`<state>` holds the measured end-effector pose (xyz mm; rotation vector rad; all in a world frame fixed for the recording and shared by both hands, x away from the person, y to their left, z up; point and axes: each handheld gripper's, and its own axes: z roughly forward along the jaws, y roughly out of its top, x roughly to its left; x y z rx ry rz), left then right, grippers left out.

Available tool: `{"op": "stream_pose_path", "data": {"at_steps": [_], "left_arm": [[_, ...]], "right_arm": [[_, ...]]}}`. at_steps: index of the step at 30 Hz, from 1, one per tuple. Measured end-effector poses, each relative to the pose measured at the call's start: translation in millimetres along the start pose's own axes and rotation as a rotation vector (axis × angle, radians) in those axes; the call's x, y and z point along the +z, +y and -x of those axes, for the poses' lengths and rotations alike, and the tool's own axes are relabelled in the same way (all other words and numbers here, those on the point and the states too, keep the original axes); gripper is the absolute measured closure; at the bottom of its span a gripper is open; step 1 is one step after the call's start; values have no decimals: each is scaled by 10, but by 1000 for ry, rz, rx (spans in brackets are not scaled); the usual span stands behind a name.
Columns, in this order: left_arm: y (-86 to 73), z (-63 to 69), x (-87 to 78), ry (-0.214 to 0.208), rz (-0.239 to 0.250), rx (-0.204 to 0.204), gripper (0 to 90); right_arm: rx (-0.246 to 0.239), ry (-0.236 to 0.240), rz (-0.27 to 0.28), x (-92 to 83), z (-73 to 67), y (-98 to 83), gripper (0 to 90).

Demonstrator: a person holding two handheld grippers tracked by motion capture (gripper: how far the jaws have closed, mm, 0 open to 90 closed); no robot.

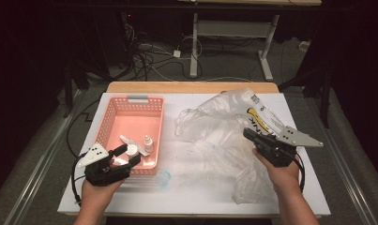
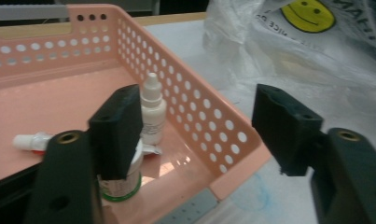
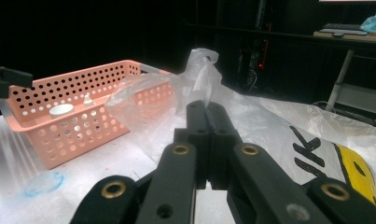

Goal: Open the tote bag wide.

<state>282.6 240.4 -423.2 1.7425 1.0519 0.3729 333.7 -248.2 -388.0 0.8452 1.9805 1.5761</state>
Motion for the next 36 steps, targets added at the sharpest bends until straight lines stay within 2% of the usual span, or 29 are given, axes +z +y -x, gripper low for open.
{"op": "stream_pose_path", "data": {"at_steps": [1,3,6,7,8,9,11,12,13,15,17,20,22,26,27,32,36], "left_arm": [[21,-23,7,5,-4,-12,456],[71,-68,39,38,-28,-34,475],[135,-163,94,61,-74,-65,527],[161,-195,103,62,-80,-73,604],[190,-219,108,69,-83,-75,645],[221,-241,119,78,-88,-80,645],[283,-296,159,98,-115,-103,716],[312,-324,185,109,-132,-108,777],[337,-349,212,126,-149,-105,777],[386,-405,269,155,-181,-106,872],[422,-440,315,171,-210,-102,878],[473,-482,402,201,-262,-76,879],[499,-521,466,225,-299,-79,879],[570,-625,623,274,-412,-87,878],[594,-658,675,294,-457,-92,879],[608,-762,840,333,-619,-104,879],[594,-830,900,329,-702,-134,879]], "right_arm": [[-8,2,-3,5,-4,-3,900],[-10,3,-3,7,-7,-4,900],[-5,3,-2,11,-16,-2,900],[-3,4,-2,12,-16,-2,900],[-4,4,-2,12,-17,-2,900],[-4,4,-2,12,-17,-2,900],[-5,5,-1,13,-17,-2,900],[-4,4,-1,12,-15,-1,900],[-4,4,-1,12,-15,-1,900],[-6,4,0,4,-15,2,900],[-8,6,0,1,-12,2,900],[-5,3,1,-3,-9,2,900],[-7,6,0,-1,-9,1,900],[-7,7,-2,6,-16,-3,900],[-8,8,-3,9,-19,-4,900],[-2,9,-2,-3,-25,2,900],[-3,8,9,-15,-3,7,900]]}}
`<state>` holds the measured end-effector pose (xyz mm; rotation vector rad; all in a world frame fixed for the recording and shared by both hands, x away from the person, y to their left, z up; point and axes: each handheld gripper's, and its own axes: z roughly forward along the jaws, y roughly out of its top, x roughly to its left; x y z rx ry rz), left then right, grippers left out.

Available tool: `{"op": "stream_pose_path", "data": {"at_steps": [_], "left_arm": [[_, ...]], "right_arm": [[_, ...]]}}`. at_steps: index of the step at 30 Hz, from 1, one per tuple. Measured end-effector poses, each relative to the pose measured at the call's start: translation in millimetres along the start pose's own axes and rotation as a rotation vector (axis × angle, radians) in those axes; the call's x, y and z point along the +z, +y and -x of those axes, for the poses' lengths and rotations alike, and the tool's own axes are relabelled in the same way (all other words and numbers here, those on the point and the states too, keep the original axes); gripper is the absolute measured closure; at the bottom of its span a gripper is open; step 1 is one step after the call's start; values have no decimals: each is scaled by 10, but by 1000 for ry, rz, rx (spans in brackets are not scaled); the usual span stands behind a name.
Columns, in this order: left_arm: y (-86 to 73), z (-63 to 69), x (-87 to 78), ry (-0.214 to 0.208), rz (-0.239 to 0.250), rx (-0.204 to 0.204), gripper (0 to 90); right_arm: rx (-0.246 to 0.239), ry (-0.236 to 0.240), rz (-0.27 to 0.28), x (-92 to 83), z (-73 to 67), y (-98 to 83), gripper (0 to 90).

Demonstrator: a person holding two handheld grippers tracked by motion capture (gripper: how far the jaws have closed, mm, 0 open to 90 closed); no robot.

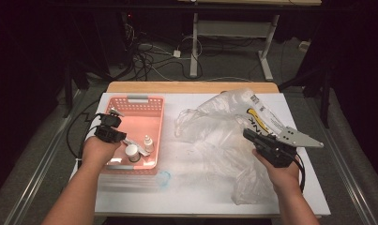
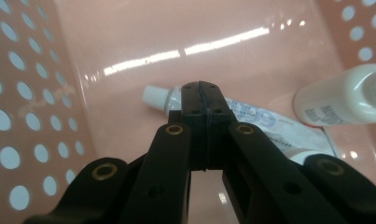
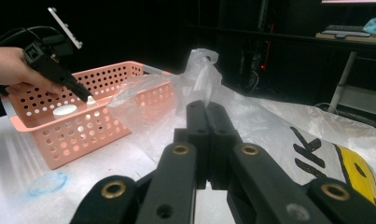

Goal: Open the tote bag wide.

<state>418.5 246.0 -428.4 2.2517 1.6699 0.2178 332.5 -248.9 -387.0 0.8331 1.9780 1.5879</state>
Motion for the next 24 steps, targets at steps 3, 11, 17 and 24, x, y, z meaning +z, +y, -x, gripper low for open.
{"op": "stream_pose_path", "data": {"at_steps": [3,11,17,24], "left_arm": [[11,-9,42,6,-68,7,879],[17,-17,132,8,-169,21,878],[104,-15,172,8,-170,24,878],[278,2,264,4,-146,24,878]], "right_arm": [[0,2,-2,2,6,-6,900],[4,2,3,-8,-8,7,900],[1,0,3,-14,-3,6,900],[3,-3,0,-6,-4,-1,900]]}}
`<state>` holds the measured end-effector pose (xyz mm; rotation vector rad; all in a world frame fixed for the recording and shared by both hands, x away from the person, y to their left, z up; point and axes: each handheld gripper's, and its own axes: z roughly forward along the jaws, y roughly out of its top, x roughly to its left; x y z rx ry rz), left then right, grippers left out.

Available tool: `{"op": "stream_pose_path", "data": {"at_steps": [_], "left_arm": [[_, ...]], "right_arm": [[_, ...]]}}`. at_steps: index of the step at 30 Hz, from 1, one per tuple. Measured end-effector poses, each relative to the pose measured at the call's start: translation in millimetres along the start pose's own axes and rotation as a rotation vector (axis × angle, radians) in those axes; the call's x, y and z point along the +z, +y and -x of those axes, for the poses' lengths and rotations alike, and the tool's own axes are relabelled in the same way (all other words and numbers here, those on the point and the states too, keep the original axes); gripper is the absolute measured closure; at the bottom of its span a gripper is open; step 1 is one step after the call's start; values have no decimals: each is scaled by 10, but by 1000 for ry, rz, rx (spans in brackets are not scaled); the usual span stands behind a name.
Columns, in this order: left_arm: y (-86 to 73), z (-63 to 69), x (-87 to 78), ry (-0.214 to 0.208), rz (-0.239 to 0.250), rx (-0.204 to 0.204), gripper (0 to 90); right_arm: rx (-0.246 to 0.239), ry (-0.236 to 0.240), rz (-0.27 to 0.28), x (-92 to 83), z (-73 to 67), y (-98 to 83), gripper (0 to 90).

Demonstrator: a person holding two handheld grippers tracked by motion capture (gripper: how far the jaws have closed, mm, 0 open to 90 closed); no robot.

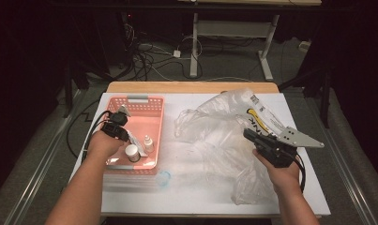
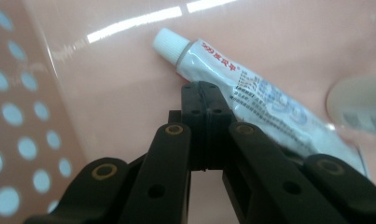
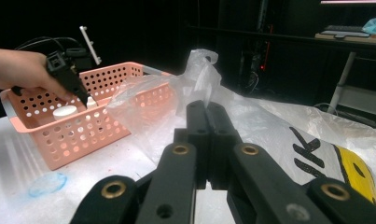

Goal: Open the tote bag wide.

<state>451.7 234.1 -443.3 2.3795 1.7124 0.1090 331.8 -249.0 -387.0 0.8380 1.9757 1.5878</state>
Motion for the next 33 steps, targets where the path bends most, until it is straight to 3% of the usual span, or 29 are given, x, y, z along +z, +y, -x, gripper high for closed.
{"op": "stream_pose_path", "data": {"at_steps": [13,21,23,27,30,33], "left_arm": [[315,59,123,-32,61,12,878],[268,90,15,-12,110,17,875],[233,89,-34,-28,131,7,873],[186,111,-66,-116,141,-16,660],[190,138,-4,-116,102,-15,496],[199,146,92,-137,59,-30,432]], "right_arm": [[3,-9,4,-28,25,-1,900],[3,-8,1,-25,34,-13,900],[-1,-6,-2,-17,22,-14,900],[-10,-3,-3,-11,-3,-9,900],[-8,-4,-4,-16,-14,-4,900],[-9,-5,-1,-17,-6,-9,900]]}}
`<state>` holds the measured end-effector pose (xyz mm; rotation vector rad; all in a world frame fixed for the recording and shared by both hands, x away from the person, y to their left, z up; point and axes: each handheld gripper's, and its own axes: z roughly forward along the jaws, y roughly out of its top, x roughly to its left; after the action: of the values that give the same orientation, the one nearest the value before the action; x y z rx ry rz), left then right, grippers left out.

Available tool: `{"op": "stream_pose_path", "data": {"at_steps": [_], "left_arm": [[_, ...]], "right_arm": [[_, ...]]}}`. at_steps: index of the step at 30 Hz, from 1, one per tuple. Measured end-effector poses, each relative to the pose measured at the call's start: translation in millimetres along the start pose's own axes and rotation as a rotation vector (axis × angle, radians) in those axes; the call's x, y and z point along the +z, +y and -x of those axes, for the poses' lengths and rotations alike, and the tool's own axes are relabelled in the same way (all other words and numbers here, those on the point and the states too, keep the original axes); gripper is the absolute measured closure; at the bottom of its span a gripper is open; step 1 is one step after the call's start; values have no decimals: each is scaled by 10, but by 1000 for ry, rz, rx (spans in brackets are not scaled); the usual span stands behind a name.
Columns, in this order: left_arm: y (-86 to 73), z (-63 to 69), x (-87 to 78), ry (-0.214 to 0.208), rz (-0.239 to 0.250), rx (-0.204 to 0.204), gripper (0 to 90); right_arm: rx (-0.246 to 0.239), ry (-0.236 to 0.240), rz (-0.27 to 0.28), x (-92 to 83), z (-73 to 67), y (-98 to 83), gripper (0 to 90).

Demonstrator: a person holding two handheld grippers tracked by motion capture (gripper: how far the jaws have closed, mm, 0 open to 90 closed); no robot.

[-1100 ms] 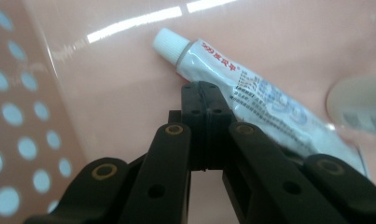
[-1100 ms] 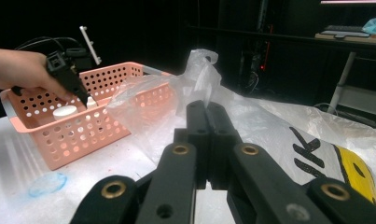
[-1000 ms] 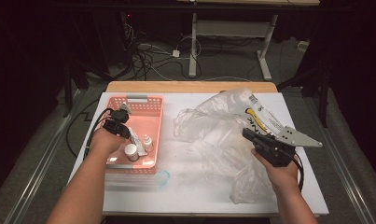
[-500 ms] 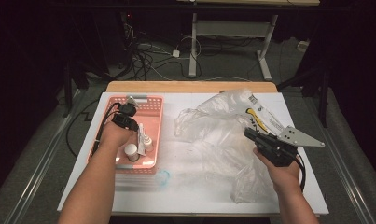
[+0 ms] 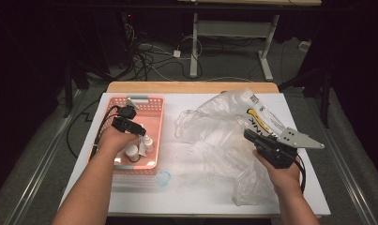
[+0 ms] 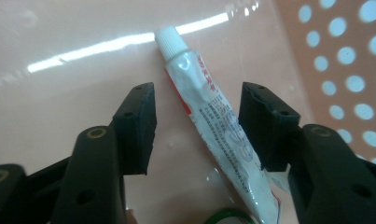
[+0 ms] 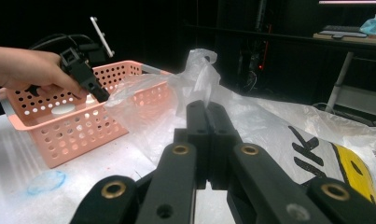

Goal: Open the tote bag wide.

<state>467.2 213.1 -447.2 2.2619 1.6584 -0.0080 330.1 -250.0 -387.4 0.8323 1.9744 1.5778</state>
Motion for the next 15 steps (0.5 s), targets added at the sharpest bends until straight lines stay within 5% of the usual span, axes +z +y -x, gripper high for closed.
{"op": "stream_pose_path", "data": {"at_steps": [3,6,15], "left_arm": [[7,44,99,1,-56,34,439],[7,110,115,31,-43,79,523],[17,108,118,30,-36,82,703]], "right_arm": [[8,-4,-4,-14,10,-3,900],[5,-5,2,-17,26,-4,900],[9,-6,4,-23,23,-2,900]]}}
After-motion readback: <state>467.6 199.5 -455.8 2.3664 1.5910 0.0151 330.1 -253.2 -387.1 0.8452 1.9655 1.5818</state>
